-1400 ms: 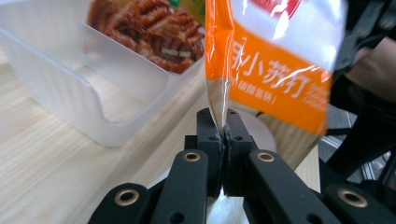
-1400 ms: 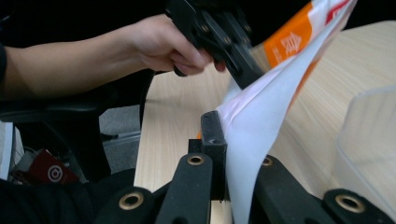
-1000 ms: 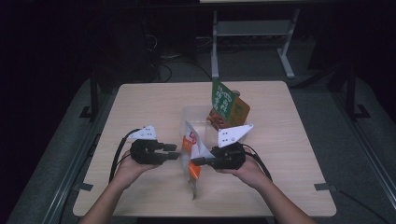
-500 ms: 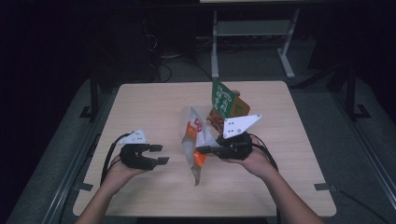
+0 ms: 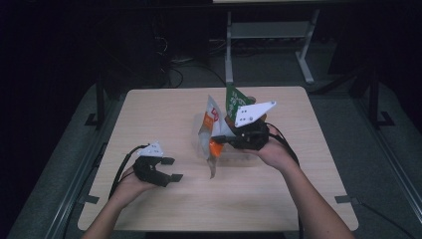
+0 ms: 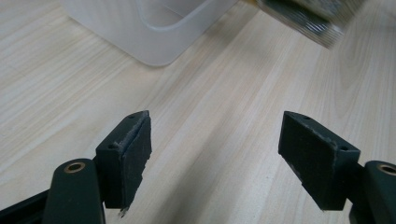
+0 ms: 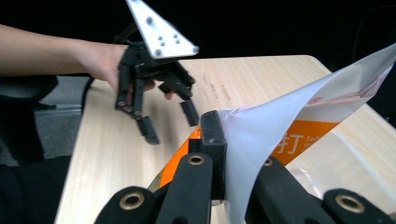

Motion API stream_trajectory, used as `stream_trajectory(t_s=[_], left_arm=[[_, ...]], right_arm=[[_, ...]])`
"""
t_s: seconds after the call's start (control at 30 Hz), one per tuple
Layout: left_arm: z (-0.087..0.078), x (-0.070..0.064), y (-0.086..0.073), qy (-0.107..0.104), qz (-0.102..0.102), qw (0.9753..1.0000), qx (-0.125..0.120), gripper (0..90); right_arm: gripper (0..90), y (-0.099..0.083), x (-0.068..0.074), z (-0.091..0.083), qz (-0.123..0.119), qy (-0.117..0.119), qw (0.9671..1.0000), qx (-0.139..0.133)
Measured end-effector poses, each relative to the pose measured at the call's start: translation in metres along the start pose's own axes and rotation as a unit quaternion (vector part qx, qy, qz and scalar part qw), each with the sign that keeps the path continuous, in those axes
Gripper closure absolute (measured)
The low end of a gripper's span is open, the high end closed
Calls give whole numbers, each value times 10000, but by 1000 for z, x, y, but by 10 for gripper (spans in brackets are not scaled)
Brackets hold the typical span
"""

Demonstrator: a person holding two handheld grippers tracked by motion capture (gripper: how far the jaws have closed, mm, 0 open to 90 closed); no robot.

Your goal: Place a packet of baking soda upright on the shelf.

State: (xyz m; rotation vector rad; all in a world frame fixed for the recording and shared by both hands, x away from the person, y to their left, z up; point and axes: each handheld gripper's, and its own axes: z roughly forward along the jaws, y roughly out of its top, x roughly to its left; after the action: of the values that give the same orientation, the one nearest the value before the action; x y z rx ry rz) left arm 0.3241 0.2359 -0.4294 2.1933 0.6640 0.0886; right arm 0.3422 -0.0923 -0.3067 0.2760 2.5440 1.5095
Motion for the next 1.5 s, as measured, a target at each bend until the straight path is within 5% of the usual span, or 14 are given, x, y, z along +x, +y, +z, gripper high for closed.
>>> stream_trajectory(t_s=[0.4, 0.77, 1.03, 1.2, 1.5], left_arm=[[1, 2, -1, 8, -12, 10000, -16, 252], [1, 2, -1, 20, -11, 10000, -17, 251], [1, 2, 0, 29, -23, 10000, -44, 251], [2, 1, 0, 25, -13, 10000, -25, 252], [1, 2, 0, 34, -14, 10000, -21, 252]], right_arm=[[900, 20, -26, 10, -86, -364, 9988, 316], [900, 32, -46, 29, -193, -762, 9934, 830], [900, 29, -50, 41, -151, -1053, 9875, 1163], [900, 27, -51, 46, -59, -1142, 9871, 1119], [900, 29, -54, 57, -305, -1207, 9834, 1320]])
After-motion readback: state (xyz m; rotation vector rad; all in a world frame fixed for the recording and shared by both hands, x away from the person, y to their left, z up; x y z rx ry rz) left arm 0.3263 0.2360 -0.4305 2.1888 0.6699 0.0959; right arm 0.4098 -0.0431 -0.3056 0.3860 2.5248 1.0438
